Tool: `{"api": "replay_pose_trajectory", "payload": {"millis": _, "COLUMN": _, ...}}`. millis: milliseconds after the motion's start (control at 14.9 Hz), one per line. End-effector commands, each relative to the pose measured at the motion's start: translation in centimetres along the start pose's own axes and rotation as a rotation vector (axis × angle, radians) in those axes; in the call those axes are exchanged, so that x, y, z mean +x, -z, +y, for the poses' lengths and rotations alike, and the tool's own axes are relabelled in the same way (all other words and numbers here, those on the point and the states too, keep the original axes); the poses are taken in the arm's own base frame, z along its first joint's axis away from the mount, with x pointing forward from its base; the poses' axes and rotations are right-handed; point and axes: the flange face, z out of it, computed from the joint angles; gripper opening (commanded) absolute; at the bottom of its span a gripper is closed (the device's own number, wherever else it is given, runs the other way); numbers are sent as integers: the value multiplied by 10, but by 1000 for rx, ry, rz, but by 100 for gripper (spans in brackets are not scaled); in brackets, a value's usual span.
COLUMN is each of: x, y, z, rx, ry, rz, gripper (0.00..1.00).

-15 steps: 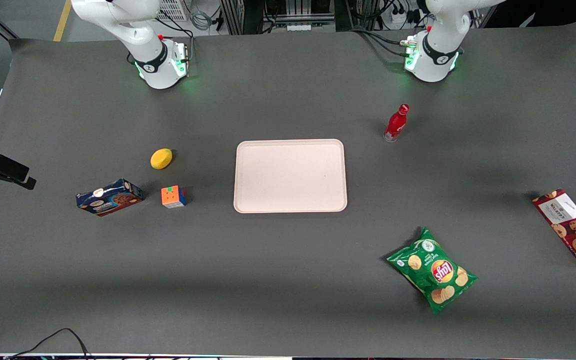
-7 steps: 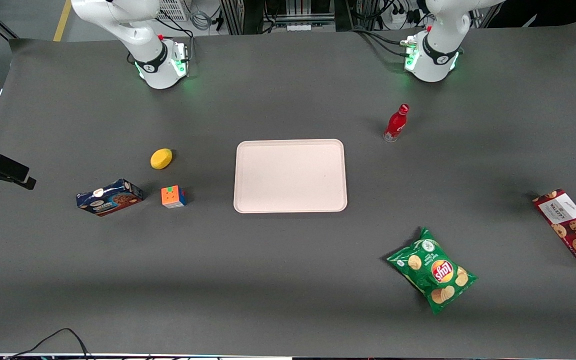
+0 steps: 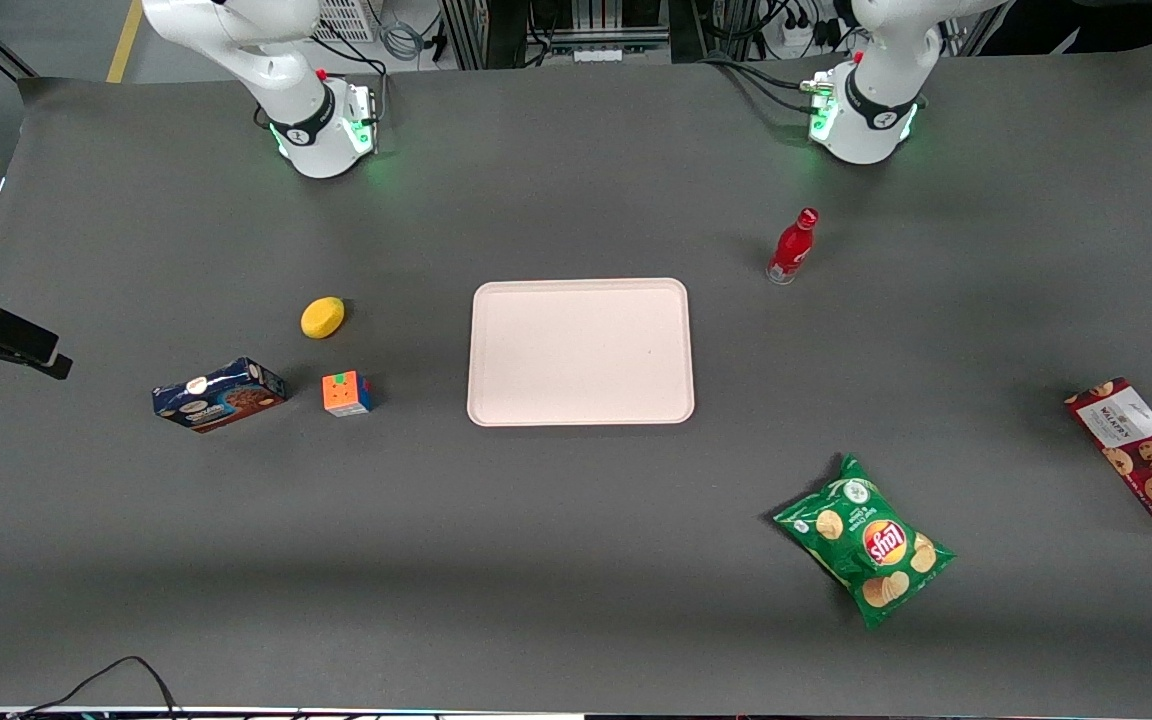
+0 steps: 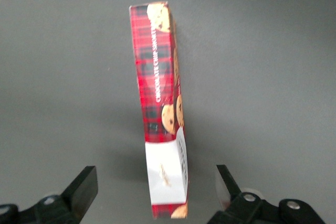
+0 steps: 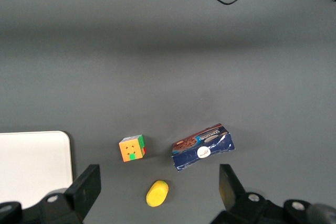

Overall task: Place red cookie box on tray
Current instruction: 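Close the left gripper on the end of the red plaid cookie box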

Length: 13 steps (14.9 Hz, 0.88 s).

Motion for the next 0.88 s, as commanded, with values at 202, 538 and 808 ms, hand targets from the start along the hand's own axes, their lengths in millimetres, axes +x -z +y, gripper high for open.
{"api": "replay_pose_trajectory", "payload": {"millis": 202, "x": 6, "y": -61, "z": -17, "rx": -118, "ry": -38, "rz": 75, "gripper": 100}}
{"api": "replay_pose_trajectory", "payload": {"millis": 538, "x": 8, "y": -91, "z": -18, "rx": -101, "ry": -39, "rz": 89, "gripper": 100}}
{"api": "replay_pose_trajectory", "payload": {"millis": 808, "x": 10, "y": -107, "z": -19, "rx": -75, "ry": -36, "rz": 117, "gripper": 100}}
